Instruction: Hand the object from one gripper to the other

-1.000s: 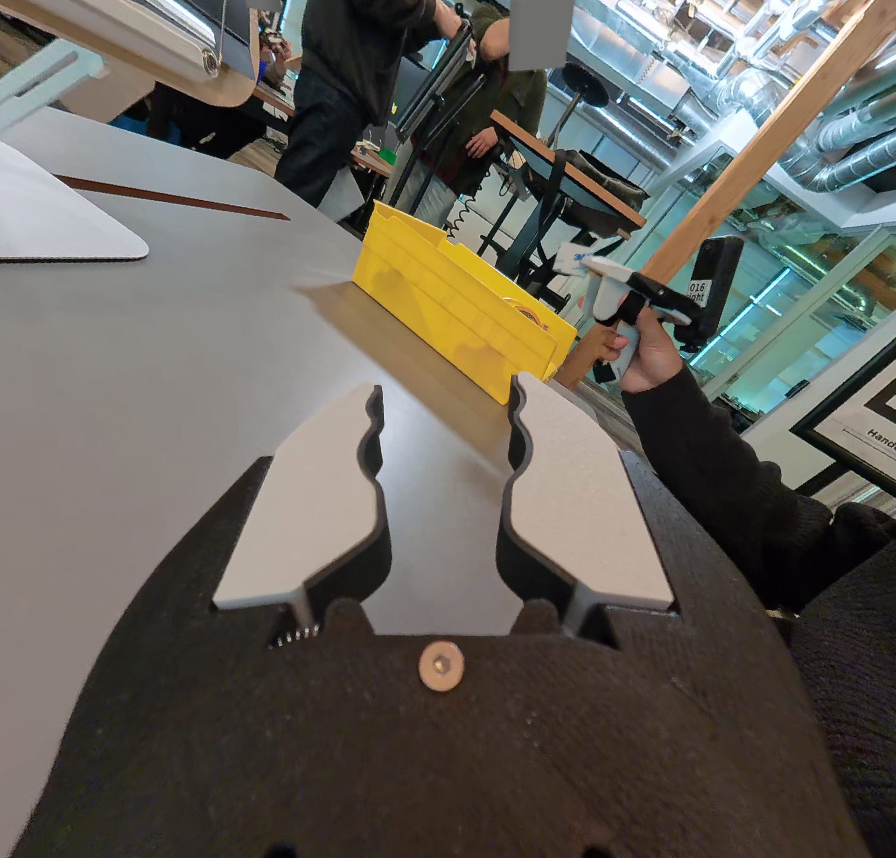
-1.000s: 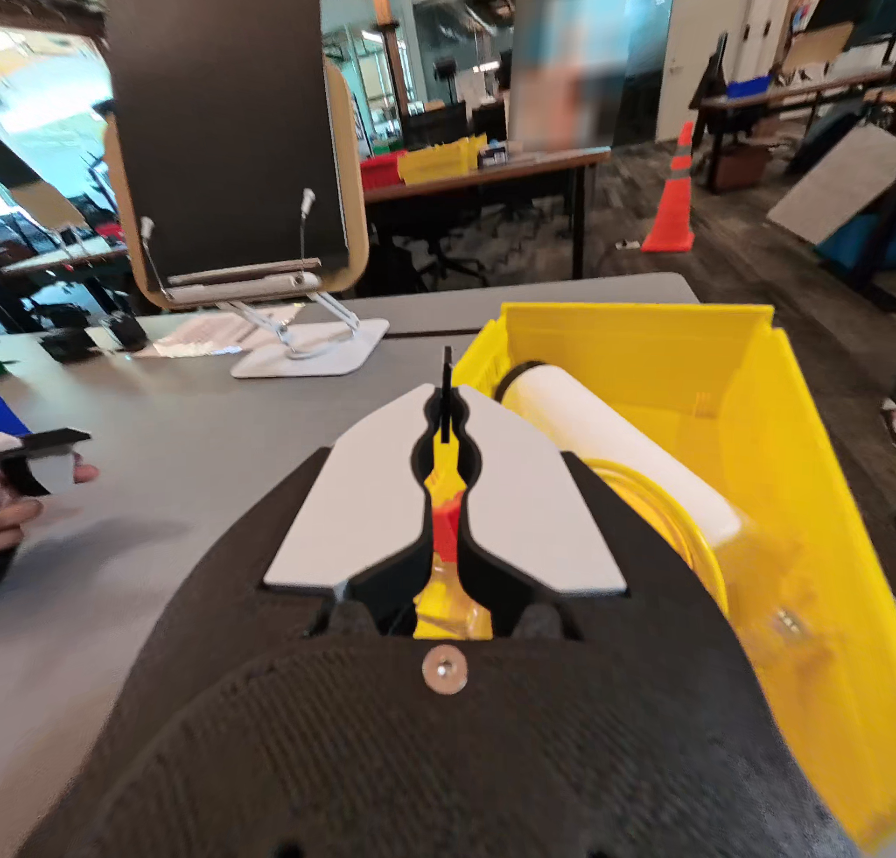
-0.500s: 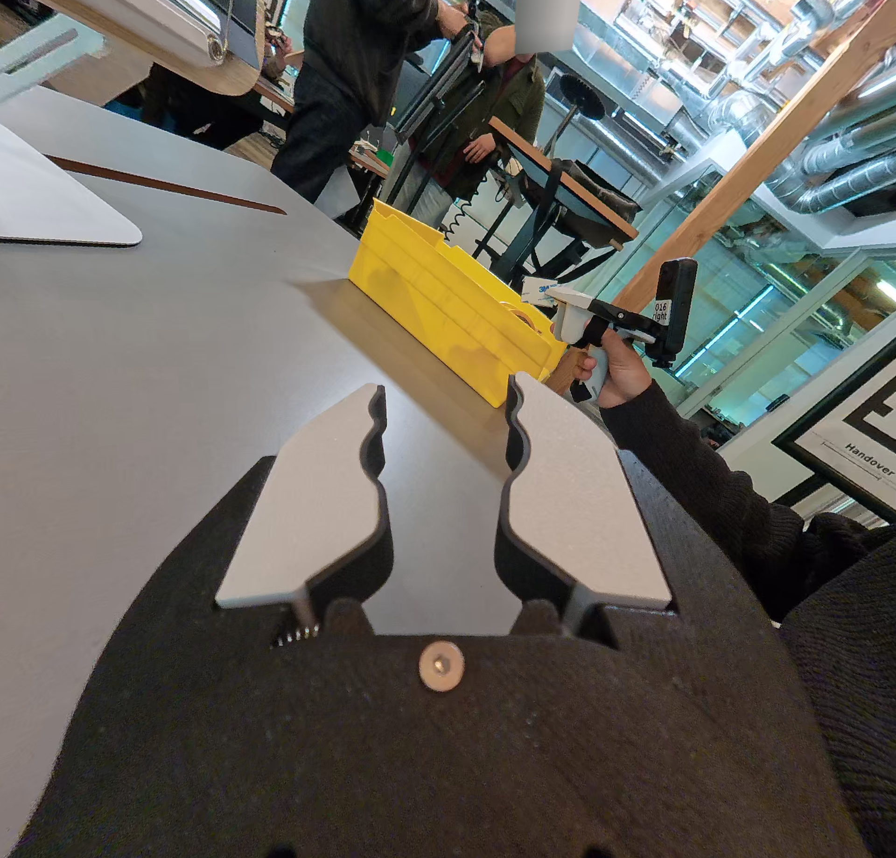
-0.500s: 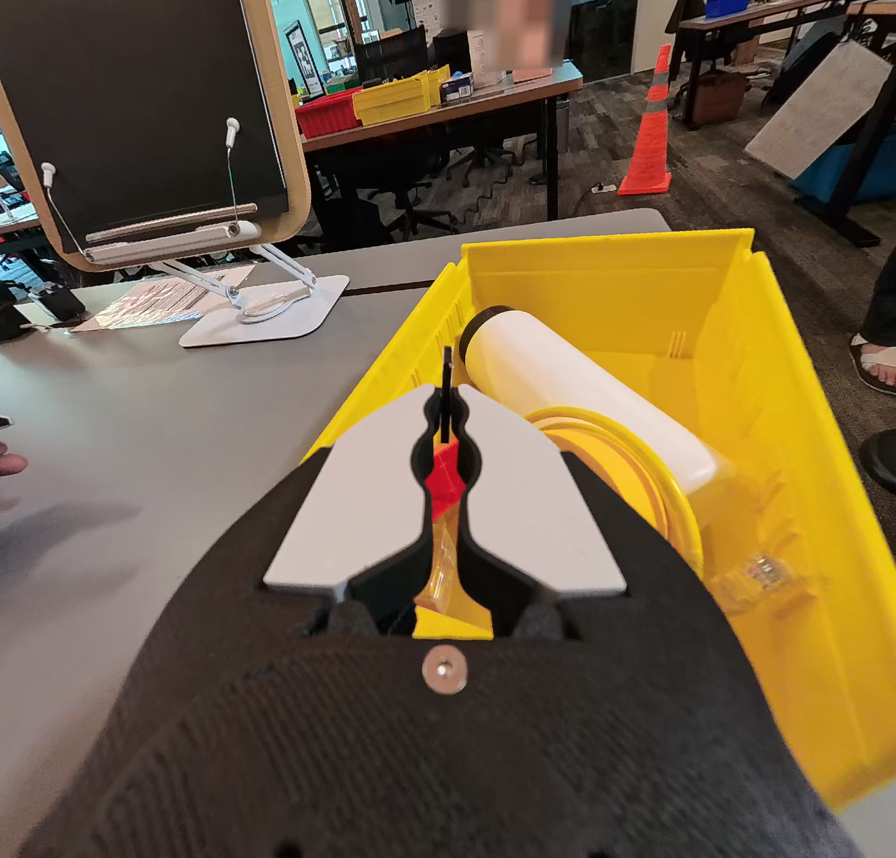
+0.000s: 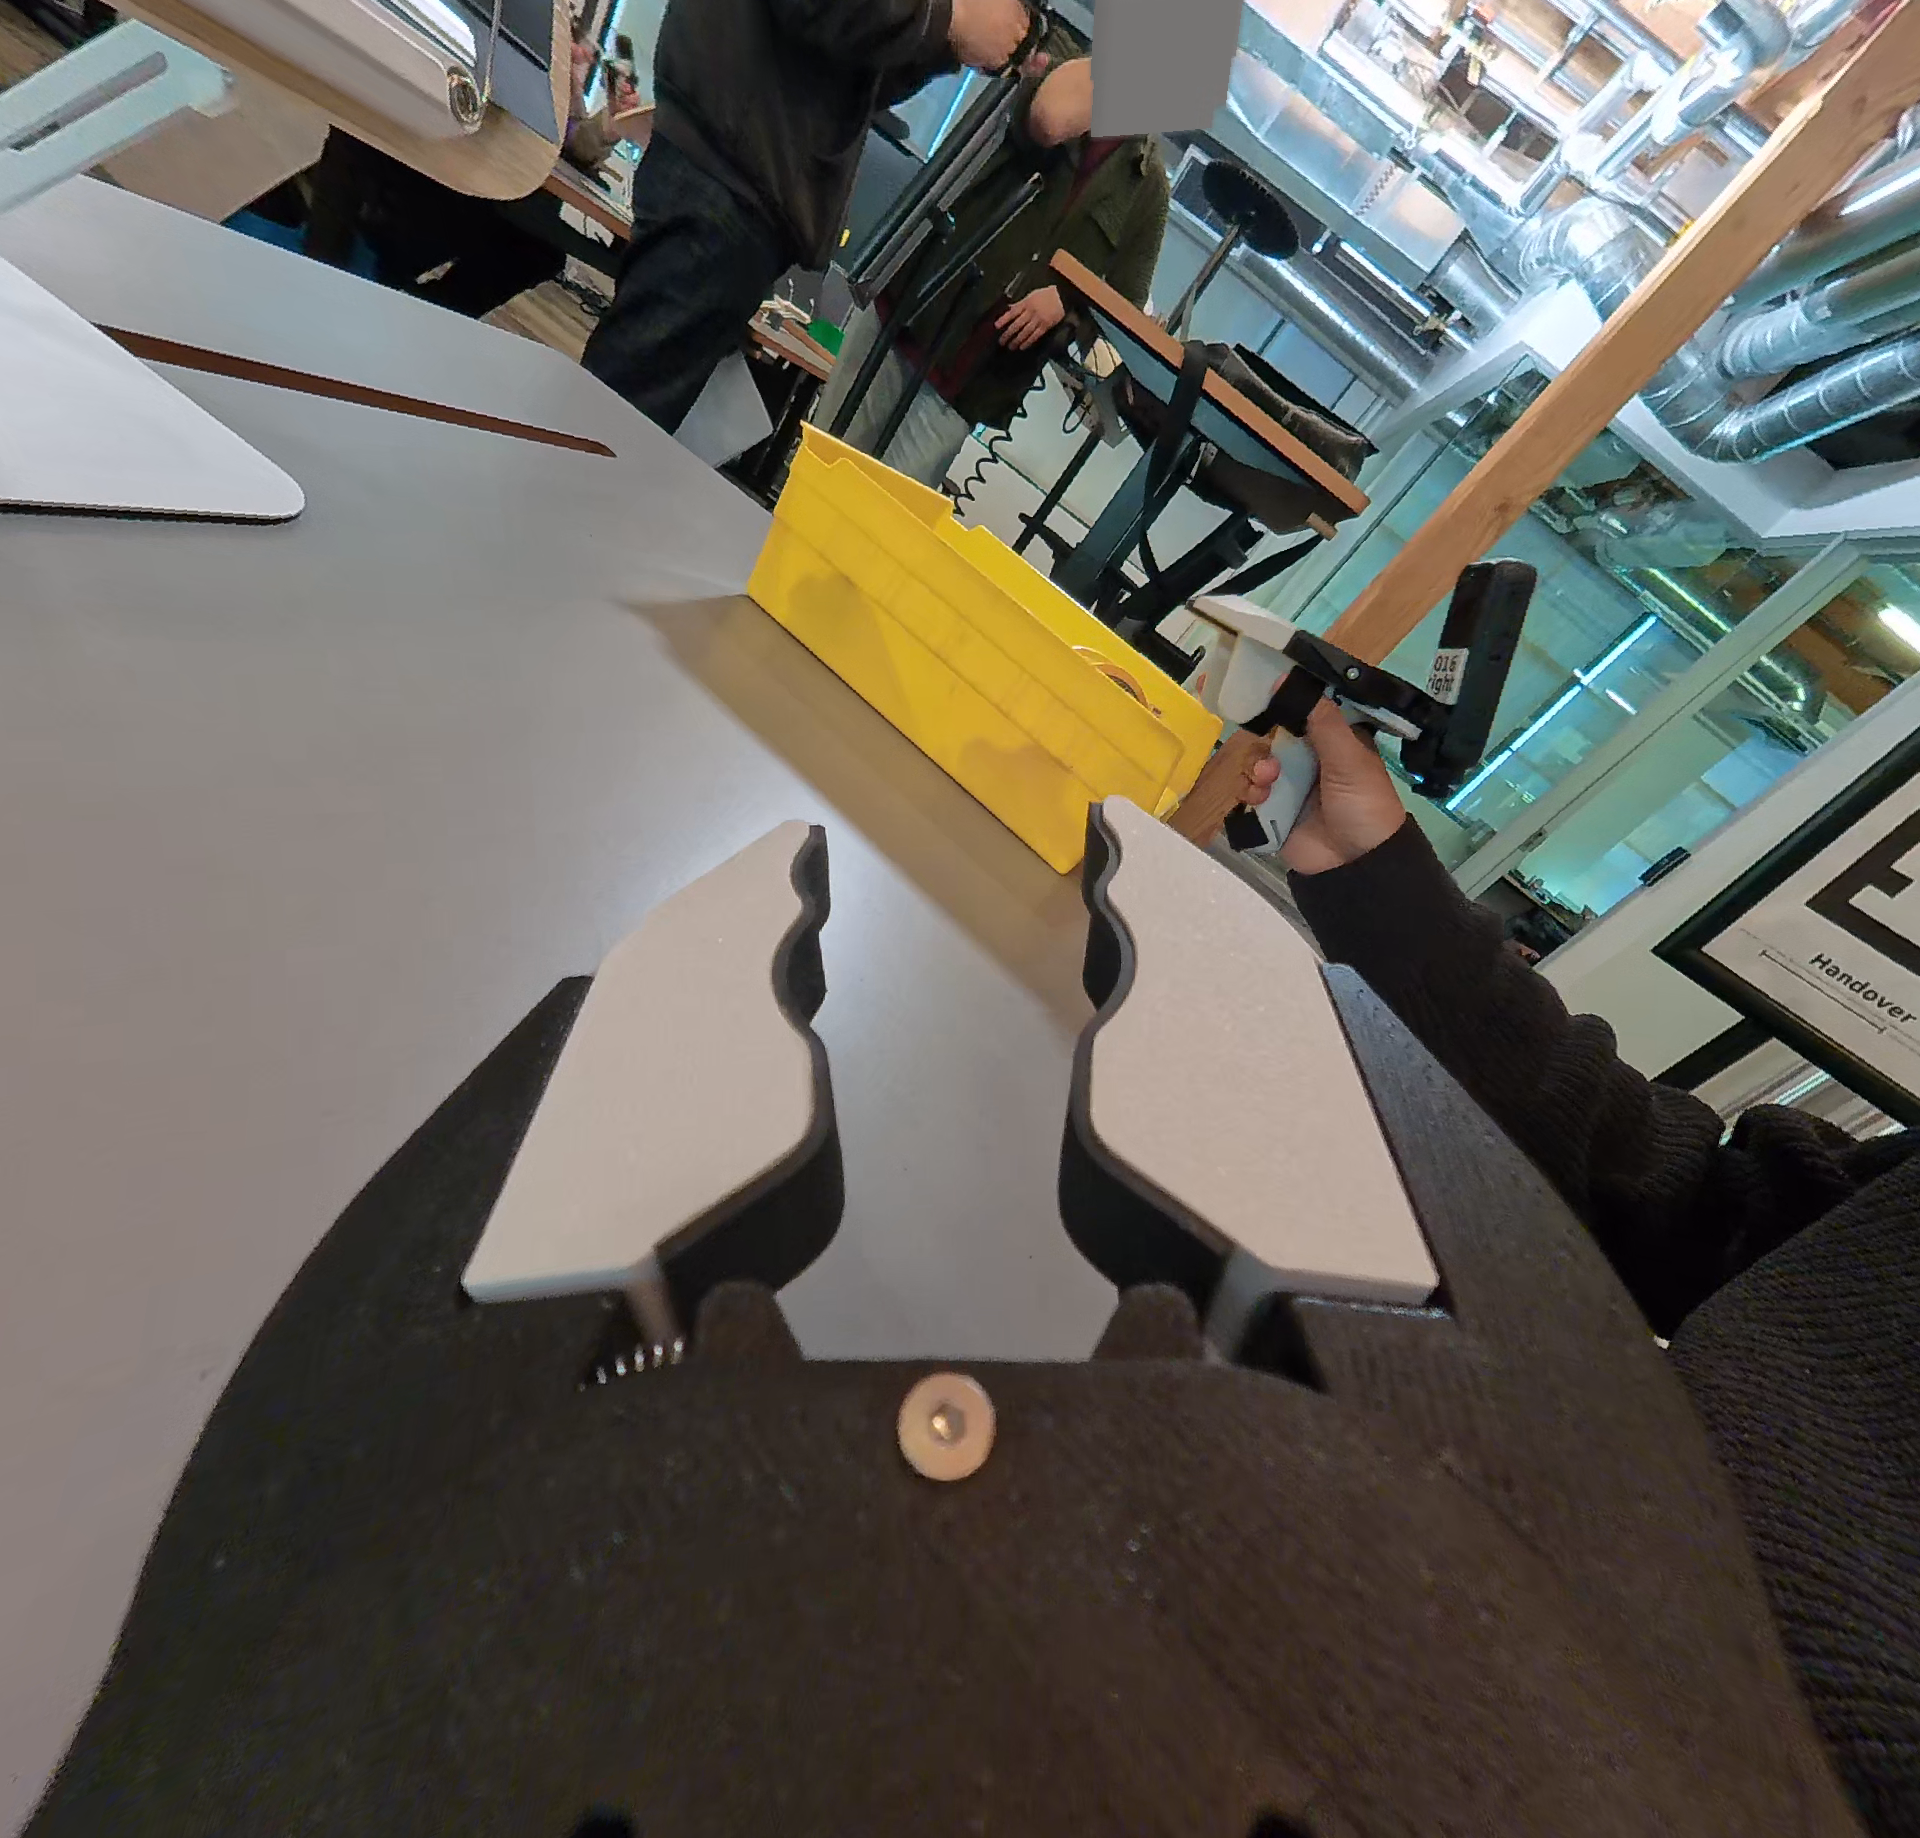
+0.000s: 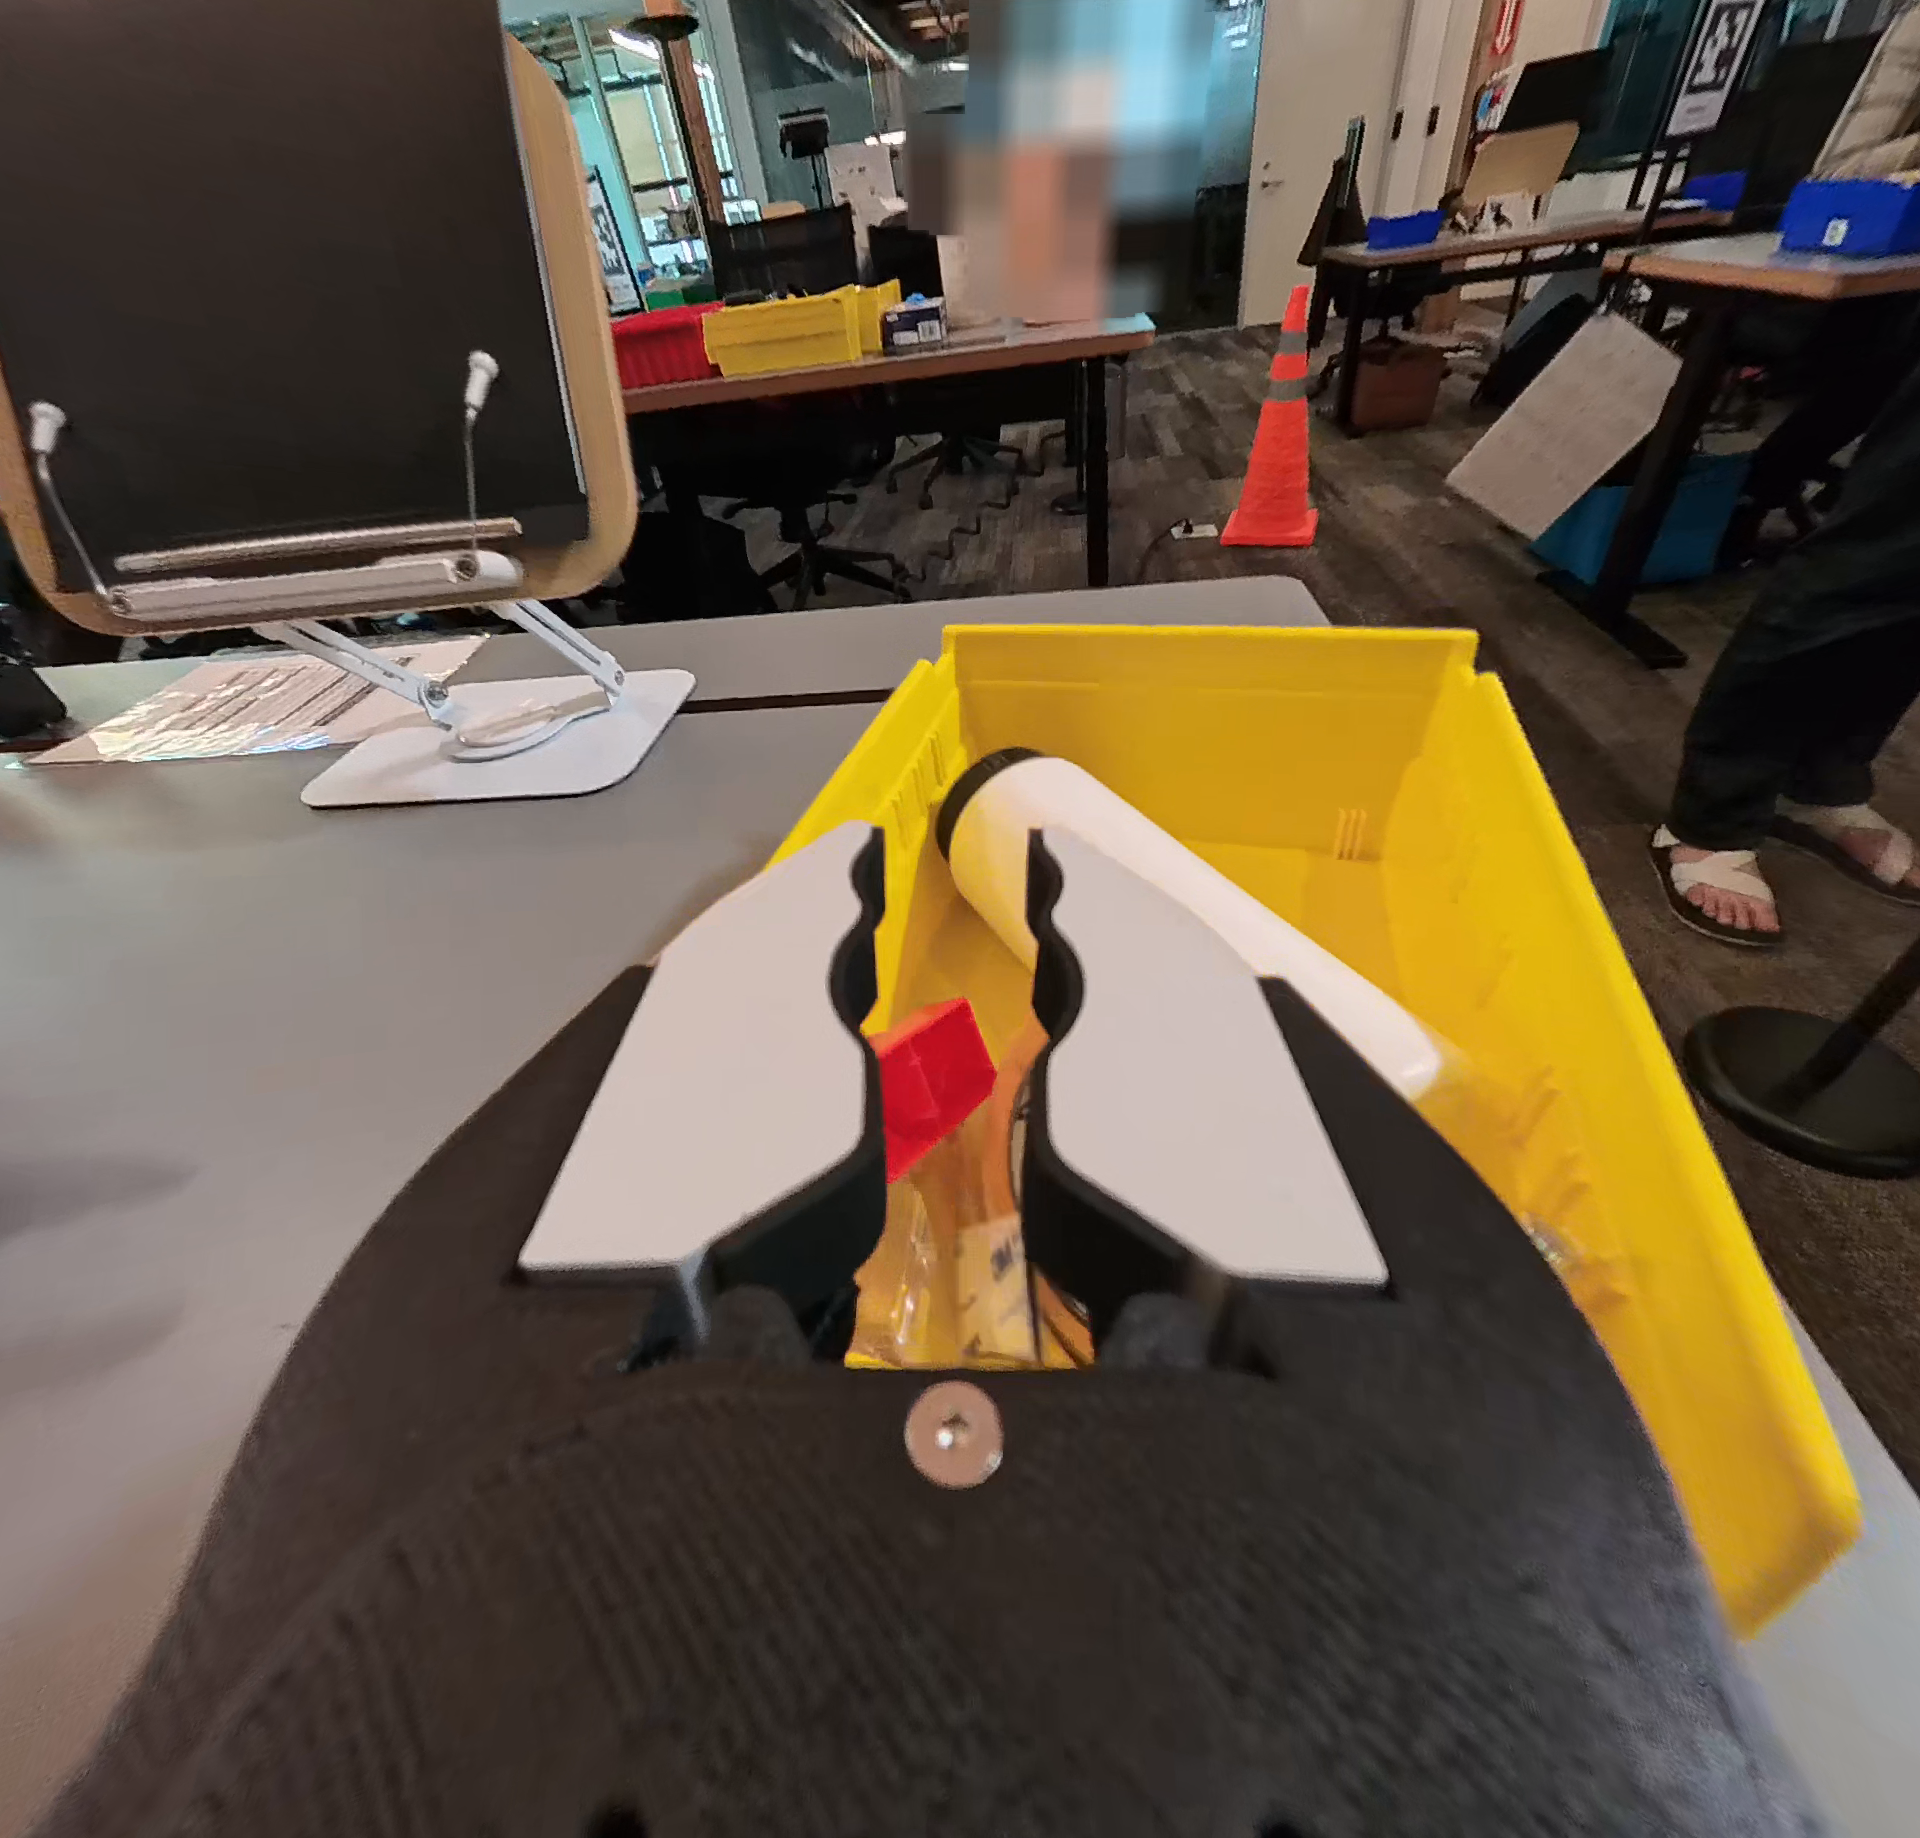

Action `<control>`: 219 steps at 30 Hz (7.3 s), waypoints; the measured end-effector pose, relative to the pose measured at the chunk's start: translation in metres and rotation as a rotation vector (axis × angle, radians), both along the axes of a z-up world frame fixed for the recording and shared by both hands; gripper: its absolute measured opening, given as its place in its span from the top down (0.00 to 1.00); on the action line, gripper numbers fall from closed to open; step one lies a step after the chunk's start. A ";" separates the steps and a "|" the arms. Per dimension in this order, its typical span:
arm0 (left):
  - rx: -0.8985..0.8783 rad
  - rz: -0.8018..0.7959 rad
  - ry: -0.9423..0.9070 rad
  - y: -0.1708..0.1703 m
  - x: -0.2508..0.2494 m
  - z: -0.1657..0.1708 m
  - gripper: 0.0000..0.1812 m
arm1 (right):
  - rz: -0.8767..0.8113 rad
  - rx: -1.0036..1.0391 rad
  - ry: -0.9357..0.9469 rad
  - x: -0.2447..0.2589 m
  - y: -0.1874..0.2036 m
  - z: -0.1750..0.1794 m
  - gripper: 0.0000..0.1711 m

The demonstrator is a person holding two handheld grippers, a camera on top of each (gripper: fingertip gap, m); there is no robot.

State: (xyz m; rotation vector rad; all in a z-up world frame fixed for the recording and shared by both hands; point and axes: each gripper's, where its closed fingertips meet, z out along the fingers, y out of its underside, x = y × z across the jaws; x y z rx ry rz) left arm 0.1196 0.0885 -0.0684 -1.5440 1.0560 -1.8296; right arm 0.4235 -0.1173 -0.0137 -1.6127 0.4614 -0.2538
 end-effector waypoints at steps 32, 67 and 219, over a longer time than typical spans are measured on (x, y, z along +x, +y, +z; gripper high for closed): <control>0.546 0.654 0.558 0.197 -0.237 0.109 0.97 | 0.846 -0.295 -0.245 -0.244 0.102 -0.076 1.00; 0.419 0.827 1.569 0.272 -0.399 -0.072 0.87 | 0.826 -0.286 -0.234 -0.238 0.101 -0.073 1.00; 0.213 -0.043 0.071 -0.001 -0.033 0.014 0.90 | 0.902 -0.204 -0.142 -0.258 0.147 -0.057 0.74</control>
